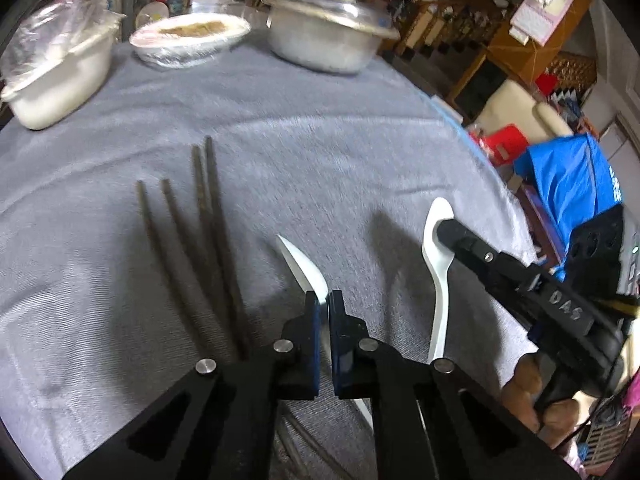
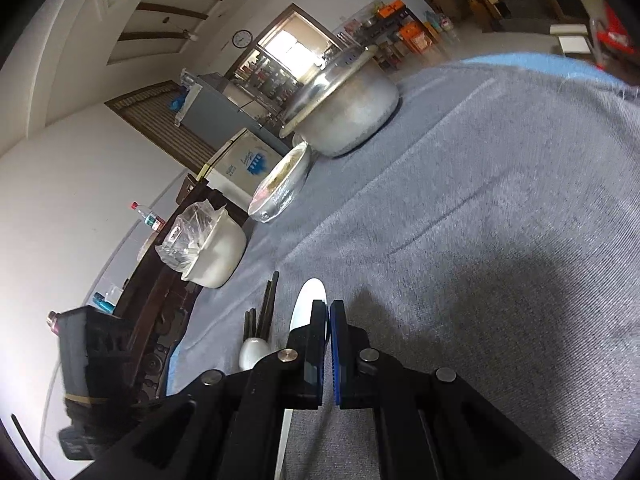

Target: Organize utensils

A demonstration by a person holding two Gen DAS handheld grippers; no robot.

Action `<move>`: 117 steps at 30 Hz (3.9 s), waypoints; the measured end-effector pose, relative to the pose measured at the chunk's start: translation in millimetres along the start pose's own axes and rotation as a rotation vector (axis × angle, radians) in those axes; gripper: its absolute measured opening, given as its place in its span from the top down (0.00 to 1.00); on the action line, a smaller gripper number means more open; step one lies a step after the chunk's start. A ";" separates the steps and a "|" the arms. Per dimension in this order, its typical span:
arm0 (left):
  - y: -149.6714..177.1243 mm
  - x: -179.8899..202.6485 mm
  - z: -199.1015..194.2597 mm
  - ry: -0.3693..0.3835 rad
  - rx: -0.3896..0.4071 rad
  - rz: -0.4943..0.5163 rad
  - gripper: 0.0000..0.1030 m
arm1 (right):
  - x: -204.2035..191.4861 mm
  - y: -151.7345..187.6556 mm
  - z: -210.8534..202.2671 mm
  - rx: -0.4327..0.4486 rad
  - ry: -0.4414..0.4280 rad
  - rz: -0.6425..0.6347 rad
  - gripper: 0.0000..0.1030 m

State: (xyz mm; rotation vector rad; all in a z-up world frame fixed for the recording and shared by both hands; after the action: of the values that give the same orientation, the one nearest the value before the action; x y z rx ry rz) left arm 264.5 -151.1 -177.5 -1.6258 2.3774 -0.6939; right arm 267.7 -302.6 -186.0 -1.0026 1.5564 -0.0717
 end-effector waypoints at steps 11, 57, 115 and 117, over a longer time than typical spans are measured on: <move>14.9 -57.9 -84.0 -0.084 0.209 -0.183 0.96 | -39.4 2.1 -55.2 0.122 0.043 -0.144 0.97; 169.9 19.6 -229.3 -0.409 0.756 -0.158 0.96 | -227.0 139.3 -147.3 0.372 0.202 -0.849 0.97; 187.9 -66.1 -220.2 -0.411 0.557 -0.314 0.48 | -143.1 112.7 -172.7 0.230 0.262 -0.520 0.58; 182.6 -78.1 -212.5 -0.392 0.521 -0.326 0.48 | -133.2 108.9 -170.0 0.209 0.264 -0.487 0.58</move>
State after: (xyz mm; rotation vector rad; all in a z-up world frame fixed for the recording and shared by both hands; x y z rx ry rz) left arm 58.2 32.5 -86.3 -1.7184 1.5182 -0.8621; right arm 54.0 -233.6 -96.2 -1.2179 1.4677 -0.7162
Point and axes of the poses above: each gripper's, at about its wrist camera, not at the fingertips, and z roughly the way its jaws point, x to its right, y to its underside, the point moved 5 cm from there along z, roughly the way its jaws point, and after that the axes turned 14 degrees about -y, right-handed, at the moved point
